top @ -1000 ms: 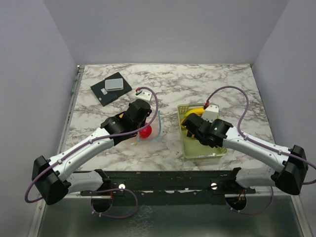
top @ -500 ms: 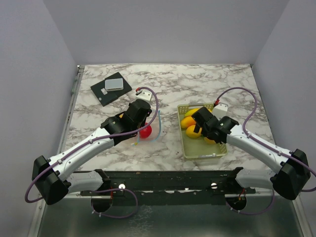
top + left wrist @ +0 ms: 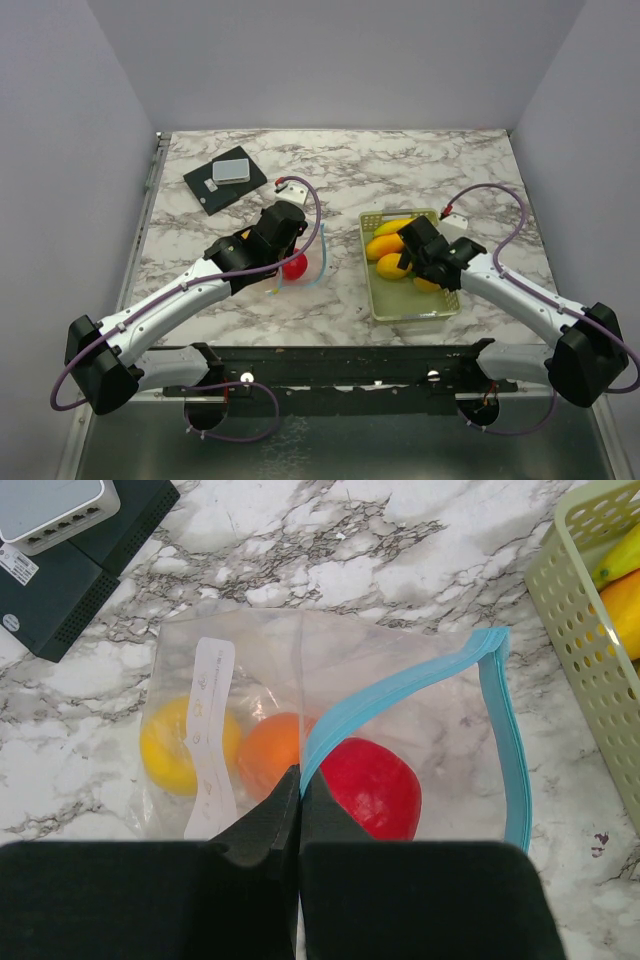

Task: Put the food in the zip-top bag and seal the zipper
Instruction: Pick up the fake fruit from the bin.

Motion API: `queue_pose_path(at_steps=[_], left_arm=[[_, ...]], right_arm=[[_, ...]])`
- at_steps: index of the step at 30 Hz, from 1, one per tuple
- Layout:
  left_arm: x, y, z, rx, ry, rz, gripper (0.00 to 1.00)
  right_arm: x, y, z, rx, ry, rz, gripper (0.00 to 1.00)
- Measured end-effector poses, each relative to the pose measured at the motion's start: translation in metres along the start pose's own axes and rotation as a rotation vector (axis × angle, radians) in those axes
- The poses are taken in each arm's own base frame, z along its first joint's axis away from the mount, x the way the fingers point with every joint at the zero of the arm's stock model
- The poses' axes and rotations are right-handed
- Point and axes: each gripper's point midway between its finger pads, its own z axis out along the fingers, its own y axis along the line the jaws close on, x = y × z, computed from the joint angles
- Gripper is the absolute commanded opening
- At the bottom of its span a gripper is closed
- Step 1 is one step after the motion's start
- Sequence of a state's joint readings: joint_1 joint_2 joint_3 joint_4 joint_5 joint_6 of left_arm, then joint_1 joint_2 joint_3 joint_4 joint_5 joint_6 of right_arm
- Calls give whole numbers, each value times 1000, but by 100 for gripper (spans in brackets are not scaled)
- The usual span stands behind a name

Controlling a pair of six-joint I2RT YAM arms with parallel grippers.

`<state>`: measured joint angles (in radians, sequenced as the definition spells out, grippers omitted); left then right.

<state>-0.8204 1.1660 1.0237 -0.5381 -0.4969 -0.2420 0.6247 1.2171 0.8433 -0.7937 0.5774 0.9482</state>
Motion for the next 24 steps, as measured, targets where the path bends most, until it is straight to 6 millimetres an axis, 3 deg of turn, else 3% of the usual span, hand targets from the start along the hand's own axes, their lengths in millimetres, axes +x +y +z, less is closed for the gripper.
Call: queue_pose_path(at_steps=[16, 24], left_arm=[[0, 0, 0, 0, 0, 0, 0], [0, 0, 0, 0, 0, 0, 0]], right_arm=[[10, -14, 22, 34, 30, 52, 94], [13, -16, 30, 37, 40, 68, 80]])
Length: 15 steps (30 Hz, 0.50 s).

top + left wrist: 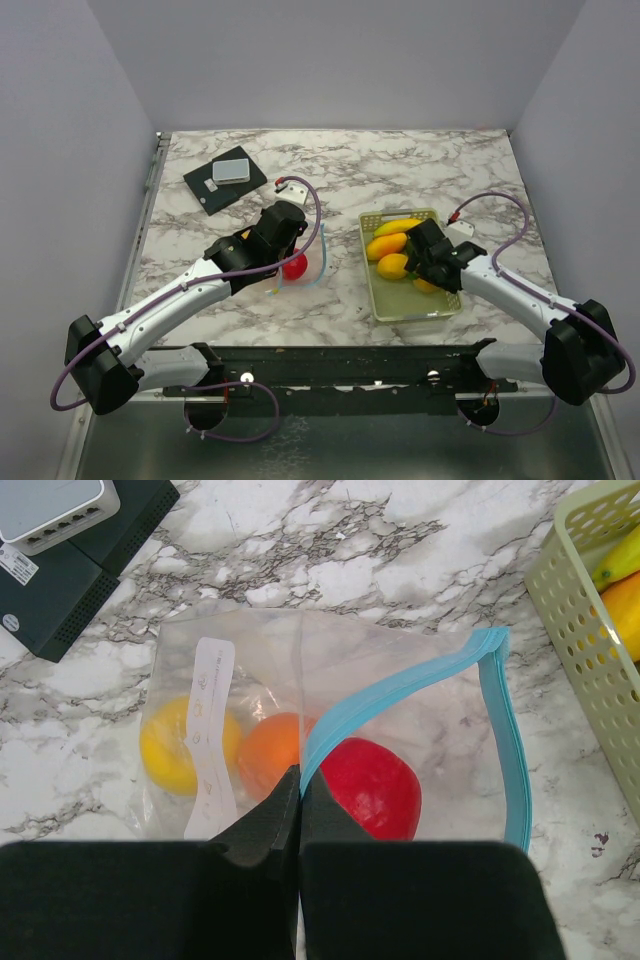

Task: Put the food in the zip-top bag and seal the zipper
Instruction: Pick up the fake fruit from the bin.

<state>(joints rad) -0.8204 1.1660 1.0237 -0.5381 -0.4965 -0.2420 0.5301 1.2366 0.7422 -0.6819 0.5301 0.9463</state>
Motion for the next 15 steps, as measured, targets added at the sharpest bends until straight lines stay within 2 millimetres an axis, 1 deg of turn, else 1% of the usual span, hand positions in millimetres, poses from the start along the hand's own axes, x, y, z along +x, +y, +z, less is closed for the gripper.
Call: queue_pose_path(at_steps=[4, 10, 13, 15], left_arm=[[0, 0, 0, 0, 0, 0, 0], [0, 0, 0, 0, 0, 0, 0], [0, 0, 0, 0, 0, 0, 0], [0, 0, 0, 0, 0, 0, 0]], right_arm=[[0, -1, 1, 0, 0, 1, 67], [-1, 0, 1, -6, 0, -2, 44], [-2, 1, -3, -25, -2, -1, 35], [-4, 2, -6, -42, -6, 1, 32]])
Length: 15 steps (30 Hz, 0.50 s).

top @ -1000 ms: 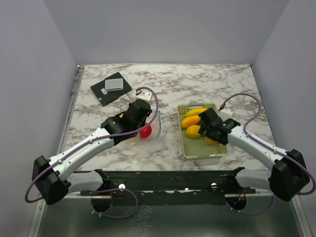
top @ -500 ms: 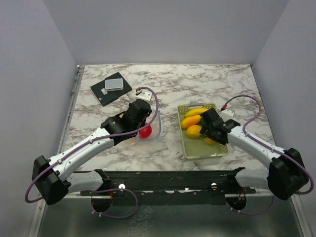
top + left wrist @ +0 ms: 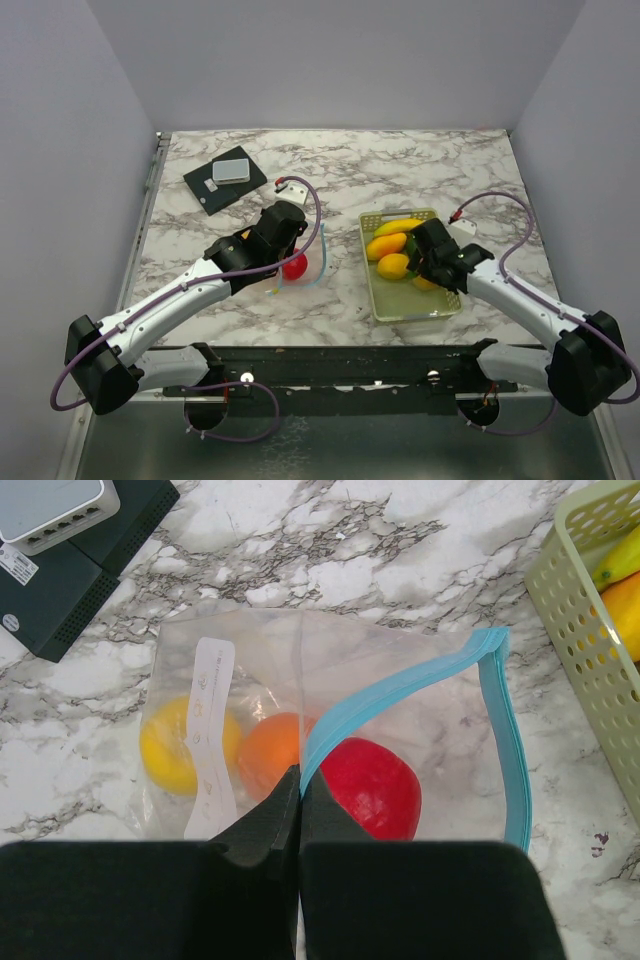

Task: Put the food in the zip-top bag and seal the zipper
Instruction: Pick up the fake fruit from the bin.

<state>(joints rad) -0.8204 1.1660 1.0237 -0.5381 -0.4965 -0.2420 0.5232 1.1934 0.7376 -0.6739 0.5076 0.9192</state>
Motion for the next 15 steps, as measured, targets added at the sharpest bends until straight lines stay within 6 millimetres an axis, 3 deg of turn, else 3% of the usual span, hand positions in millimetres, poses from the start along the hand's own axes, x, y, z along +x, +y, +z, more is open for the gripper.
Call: queue_pose_path(at_steps=[15], left_arm=[[0, 0, 0, 0, 0, 0, 0]], right_arm=[[-28, 29, -39, -199, -37, 8, 25]])
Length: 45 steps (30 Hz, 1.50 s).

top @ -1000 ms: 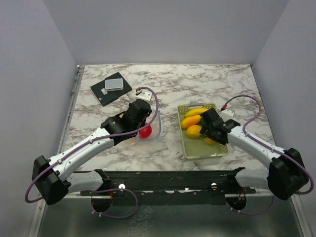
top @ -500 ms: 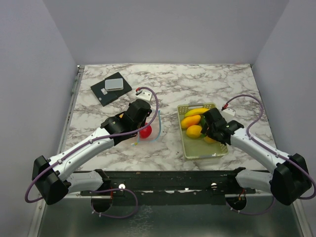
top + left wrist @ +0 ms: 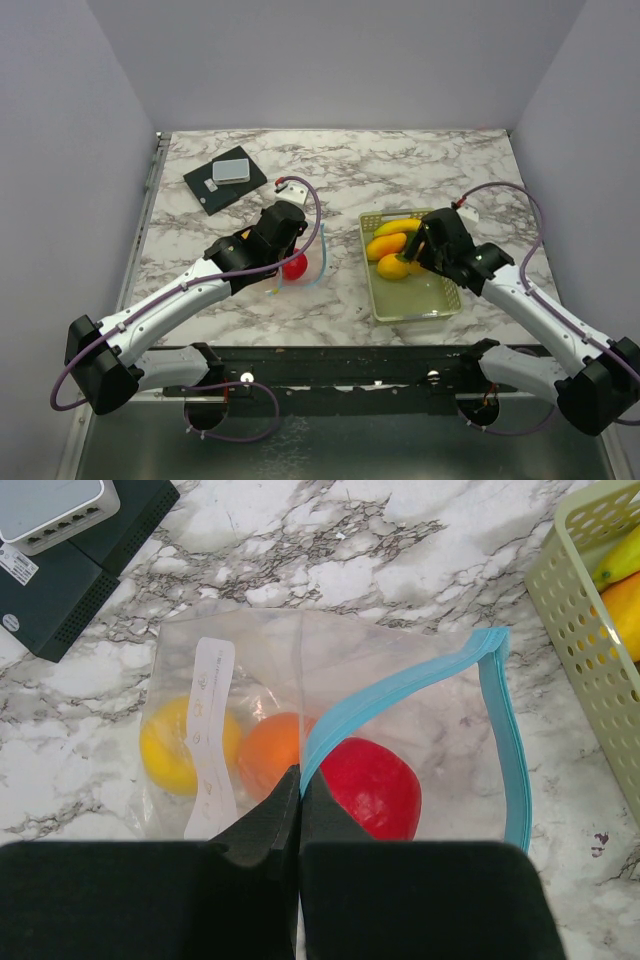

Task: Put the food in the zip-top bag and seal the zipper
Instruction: Pick up the fake fruit from the bin, then place the fake fruit in the zipper food storage bag.

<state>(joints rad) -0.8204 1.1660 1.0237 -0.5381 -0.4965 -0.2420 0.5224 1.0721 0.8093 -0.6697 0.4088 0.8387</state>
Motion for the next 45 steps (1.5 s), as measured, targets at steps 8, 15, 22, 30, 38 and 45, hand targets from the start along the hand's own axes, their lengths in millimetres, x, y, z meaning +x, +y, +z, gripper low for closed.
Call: queue_pose_path(at_steps=[8, 15, 22, 30, 38, 45], left_arm=[[0, 0, 0, 0, 0, 0, 0], [0, 0, 0, 0, 0, 0, 0], [0, 0, 0, 0, 0, 0, 0], [0, 0, 0, 0, 0, 0, 0], [0, 0, 0, 1, 0, 0, 0], [0, 0, 0, 1, 0, 0, 0]], right_arm=[[-17, 46, -24, -228, 2, 12, 24], [-15, 82, -39, -399, 27, -12, 24], [-15, 120, -66, -543, 22, -51, 25], [4, 174, -92, -664, 40, -140, 25], [19, 211, -94, -705, 54, -191, 25], [30, 235, -85, -708, 66, -222, 25]])
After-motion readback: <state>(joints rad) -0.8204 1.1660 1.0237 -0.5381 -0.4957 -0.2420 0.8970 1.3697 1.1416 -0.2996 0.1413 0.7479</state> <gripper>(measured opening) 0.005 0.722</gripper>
